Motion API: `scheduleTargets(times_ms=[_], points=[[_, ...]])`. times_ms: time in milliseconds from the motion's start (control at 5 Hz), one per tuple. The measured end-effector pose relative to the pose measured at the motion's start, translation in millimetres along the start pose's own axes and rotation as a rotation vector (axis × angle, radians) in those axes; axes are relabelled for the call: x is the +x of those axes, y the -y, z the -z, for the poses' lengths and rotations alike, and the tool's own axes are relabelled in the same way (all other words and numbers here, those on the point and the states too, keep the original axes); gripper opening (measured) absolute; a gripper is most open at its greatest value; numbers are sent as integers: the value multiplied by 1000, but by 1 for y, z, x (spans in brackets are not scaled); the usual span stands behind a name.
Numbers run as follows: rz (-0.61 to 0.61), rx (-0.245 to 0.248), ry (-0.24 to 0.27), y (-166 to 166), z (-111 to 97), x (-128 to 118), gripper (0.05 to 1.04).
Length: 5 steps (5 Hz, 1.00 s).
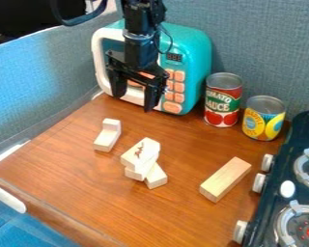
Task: Put the L block on top of the pile
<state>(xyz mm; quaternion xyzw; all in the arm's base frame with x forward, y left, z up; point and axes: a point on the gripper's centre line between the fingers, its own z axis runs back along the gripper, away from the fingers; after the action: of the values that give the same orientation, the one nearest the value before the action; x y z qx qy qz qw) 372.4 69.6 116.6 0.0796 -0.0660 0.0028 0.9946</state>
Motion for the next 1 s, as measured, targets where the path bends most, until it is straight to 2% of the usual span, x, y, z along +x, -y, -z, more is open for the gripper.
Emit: scheduleTargets(times_ms=[200, 400, 600, 1000], points=[[-5, -18, -45, 4, 14, -4, 1000], [-107, -110, -140, 3, 40, -15, 1000], [-233, -172, -207, -19, 63, -30, 1000], [-276, -196, -221, -22, 64, -33, 1000]])
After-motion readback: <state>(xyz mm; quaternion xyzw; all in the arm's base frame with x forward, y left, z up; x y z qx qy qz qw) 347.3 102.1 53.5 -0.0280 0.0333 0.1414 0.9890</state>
